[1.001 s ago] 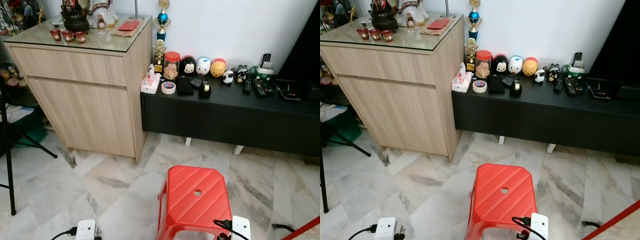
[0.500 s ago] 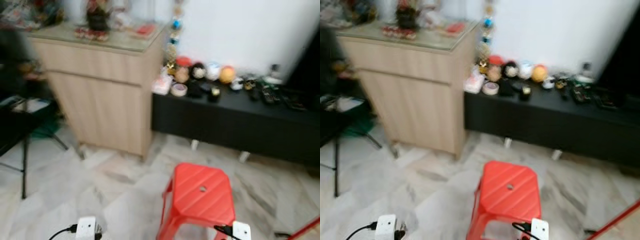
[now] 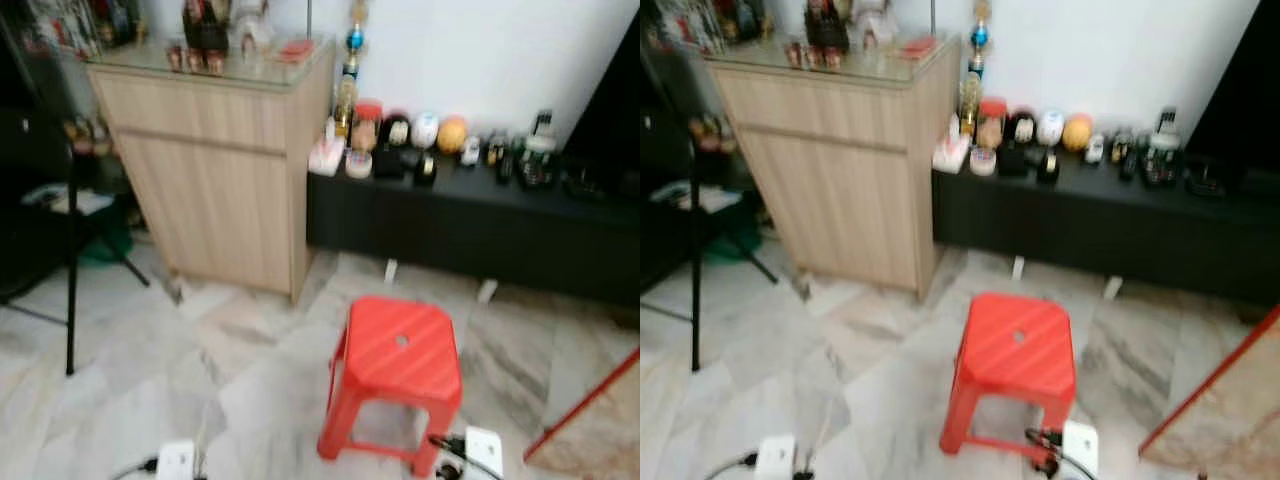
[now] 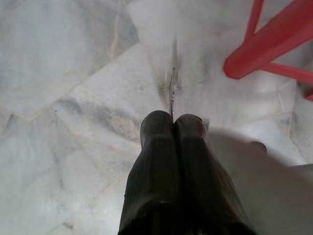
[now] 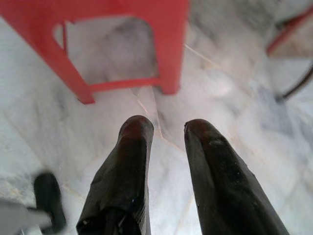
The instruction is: Hang keys on a hook
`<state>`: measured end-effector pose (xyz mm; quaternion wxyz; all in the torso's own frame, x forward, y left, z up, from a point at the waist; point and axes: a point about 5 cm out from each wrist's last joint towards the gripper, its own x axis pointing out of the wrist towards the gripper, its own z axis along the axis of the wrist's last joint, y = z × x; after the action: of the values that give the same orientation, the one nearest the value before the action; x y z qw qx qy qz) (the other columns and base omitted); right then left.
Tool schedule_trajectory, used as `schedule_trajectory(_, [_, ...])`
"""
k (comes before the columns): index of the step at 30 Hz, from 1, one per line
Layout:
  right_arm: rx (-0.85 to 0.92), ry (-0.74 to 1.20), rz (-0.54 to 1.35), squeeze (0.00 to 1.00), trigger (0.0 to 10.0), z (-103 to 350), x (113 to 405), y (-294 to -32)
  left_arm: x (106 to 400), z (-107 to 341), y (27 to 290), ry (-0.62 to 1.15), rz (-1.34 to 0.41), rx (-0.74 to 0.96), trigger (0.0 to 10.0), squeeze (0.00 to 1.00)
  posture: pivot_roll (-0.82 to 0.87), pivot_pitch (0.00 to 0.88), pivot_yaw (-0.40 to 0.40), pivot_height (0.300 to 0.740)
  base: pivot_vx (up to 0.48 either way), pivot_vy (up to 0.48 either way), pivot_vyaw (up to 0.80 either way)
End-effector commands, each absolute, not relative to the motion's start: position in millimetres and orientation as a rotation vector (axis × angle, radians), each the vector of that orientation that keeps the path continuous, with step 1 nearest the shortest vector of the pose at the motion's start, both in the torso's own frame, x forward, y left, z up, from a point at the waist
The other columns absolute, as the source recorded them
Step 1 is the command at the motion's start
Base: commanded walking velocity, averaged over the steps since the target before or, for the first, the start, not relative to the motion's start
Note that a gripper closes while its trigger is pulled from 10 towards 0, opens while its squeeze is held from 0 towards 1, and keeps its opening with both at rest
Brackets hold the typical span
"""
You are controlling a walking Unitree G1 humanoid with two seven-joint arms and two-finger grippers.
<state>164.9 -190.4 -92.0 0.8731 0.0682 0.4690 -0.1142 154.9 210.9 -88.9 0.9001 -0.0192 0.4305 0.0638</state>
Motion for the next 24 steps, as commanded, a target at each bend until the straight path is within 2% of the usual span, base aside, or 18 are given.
schedule_trajectory(1, [0.148,0.972,-0.233,0.00,10.0,-91.0,168.0,-187.1,160.5,-85.3,216.8,0.870,0.135,-0.021,10.0,0.00,0.08,0.000,-0.077,0.733,-0.266,0.000,0.00])
schedule_trajectory(13, [0.141,0.976,-0.228,0.00,10.0,-91.2,167.5,-187.6,158.4,-86.3,216.6,0.879,0.133,-0.017,10.0,0.00,0.08,0.000,-0.079,0.733,-0.266,0.000,0.00])
schedule_trajectory(24, [0.146,0.976,-0.231,0.00,10.0,-91.1,167.7,-188.2,158.8,-86.5,215.1,0.880,0.128,-0.014,10.0,0.00,0.08,0.000,-0.085,0.733,0.000,0.000,0.00])
